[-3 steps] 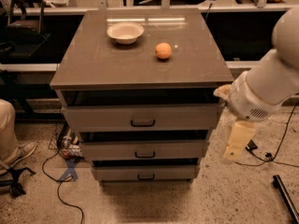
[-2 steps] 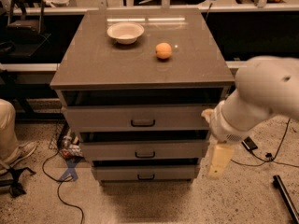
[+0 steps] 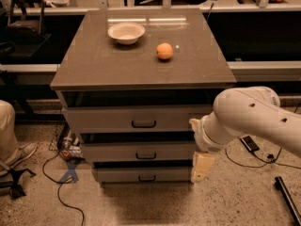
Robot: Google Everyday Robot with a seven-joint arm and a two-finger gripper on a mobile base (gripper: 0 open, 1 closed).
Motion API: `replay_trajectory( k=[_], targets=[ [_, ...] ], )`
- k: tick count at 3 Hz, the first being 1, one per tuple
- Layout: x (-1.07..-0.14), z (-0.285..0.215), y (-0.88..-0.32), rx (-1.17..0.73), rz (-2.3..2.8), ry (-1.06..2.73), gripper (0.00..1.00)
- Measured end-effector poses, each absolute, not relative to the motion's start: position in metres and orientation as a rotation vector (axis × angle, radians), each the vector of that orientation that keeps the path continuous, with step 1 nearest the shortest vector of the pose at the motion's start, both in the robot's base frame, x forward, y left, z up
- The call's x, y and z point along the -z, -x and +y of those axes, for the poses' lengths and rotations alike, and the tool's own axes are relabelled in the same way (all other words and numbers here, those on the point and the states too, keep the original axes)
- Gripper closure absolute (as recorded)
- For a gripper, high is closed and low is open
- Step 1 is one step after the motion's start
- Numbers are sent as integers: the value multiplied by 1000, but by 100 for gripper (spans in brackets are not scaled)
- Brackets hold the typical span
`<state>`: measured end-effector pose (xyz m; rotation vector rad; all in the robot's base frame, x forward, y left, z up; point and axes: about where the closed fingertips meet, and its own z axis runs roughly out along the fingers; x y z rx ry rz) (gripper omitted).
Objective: Open bottom drawer
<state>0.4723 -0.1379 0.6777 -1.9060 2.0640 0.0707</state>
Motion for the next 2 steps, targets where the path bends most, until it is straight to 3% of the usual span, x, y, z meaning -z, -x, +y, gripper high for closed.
replay_trajectory(
  k=[2],
  targets=[
    [-618, -126, -472, -72, 2063, 1948, 0]
  ],
)
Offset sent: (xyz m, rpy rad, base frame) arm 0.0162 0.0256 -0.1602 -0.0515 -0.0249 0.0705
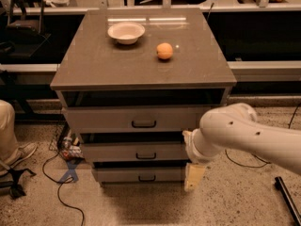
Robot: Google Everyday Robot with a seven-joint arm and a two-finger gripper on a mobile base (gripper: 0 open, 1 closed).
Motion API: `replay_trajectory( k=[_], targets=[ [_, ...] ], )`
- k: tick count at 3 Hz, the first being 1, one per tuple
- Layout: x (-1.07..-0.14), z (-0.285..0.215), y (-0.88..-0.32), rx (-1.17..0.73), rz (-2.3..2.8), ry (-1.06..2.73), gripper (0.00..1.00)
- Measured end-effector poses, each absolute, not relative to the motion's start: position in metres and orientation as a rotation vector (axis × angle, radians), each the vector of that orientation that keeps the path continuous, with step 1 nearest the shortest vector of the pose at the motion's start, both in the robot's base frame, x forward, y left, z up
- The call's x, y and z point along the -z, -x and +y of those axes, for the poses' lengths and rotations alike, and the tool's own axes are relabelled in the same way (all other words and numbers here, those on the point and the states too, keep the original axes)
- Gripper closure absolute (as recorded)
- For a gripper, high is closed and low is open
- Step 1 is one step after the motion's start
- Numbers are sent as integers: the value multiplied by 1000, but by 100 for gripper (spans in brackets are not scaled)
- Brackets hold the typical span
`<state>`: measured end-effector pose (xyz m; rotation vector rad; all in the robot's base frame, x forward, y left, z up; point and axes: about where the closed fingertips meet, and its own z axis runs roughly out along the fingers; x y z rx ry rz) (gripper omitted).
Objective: Open bottom drawer
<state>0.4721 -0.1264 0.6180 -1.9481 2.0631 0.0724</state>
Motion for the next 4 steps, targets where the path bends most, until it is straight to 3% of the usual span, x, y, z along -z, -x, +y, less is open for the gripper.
replay_trajectory(
  k=[1, 2, 4],
  targets=[
    [-547, -112, -485, -98, 2009, 1992, 0],
    [-446, -90, -486, -251, 2022, 2058, 0],
    [-414, -92, -494, -249, 2059, 2073, 0]
  ],
)
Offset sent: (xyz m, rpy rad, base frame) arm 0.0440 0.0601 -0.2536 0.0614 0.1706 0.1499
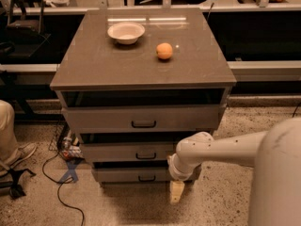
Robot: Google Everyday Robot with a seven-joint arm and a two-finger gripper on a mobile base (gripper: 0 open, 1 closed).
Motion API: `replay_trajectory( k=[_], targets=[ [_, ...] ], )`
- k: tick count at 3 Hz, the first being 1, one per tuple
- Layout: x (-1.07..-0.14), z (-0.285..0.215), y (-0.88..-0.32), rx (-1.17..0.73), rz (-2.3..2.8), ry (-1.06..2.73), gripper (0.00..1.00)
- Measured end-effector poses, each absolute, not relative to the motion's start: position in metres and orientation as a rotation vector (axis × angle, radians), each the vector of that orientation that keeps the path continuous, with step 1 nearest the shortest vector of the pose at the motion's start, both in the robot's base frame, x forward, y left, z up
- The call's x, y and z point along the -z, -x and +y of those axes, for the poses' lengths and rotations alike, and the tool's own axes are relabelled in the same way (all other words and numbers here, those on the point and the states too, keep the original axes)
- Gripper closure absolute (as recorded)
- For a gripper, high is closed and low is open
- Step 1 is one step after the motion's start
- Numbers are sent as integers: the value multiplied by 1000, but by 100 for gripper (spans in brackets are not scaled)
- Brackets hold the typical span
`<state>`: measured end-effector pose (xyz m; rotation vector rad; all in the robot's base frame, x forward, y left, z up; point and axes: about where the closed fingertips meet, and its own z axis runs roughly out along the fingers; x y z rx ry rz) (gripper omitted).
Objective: Open bottom drawer
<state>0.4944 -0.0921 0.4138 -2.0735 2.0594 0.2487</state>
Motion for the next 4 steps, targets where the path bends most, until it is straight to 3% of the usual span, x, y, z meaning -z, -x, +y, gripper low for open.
replay_trajectory(
  k=[2, 4],
  targets=[
    [-285, -109, -520, -254, 2103, 2088, 0],
    [-268, -110, -533, -191, 2079, 2074, 0]
  ],
)
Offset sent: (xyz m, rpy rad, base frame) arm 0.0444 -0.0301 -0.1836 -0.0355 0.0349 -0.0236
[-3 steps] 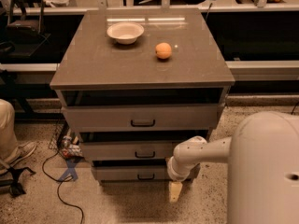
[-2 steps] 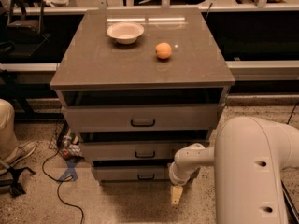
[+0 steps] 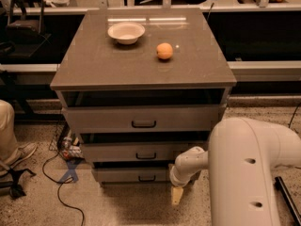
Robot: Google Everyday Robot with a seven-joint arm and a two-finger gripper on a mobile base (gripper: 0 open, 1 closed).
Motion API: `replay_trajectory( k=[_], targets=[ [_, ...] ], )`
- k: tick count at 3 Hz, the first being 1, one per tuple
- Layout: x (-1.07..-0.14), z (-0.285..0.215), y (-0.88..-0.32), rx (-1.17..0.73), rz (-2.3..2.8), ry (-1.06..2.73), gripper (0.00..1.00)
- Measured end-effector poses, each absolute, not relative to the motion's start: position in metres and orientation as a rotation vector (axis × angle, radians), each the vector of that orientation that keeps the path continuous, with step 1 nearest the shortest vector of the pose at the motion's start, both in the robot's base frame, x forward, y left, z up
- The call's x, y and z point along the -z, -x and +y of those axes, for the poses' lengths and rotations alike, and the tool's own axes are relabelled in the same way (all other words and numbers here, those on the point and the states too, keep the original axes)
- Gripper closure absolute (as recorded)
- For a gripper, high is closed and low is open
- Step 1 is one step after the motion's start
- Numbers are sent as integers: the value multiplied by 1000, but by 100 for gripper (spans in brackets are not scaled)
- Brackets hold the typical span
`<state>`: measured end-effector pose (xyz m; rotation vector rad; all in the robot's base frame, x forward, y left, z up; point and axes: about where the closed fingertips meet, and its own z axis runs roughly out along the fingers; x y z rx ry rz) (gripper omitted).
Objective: Open bottom drawer
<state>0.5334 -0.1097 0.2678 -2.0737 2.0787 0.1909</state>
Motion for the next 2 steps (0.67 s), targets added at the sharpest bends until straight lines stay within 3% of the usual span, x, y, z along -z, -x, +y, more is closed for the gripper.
replay_trajectory(
  k=[2],
  targets=[
    [-220, -108, -564, -143, 2044, 2044, 0]
  ],
)
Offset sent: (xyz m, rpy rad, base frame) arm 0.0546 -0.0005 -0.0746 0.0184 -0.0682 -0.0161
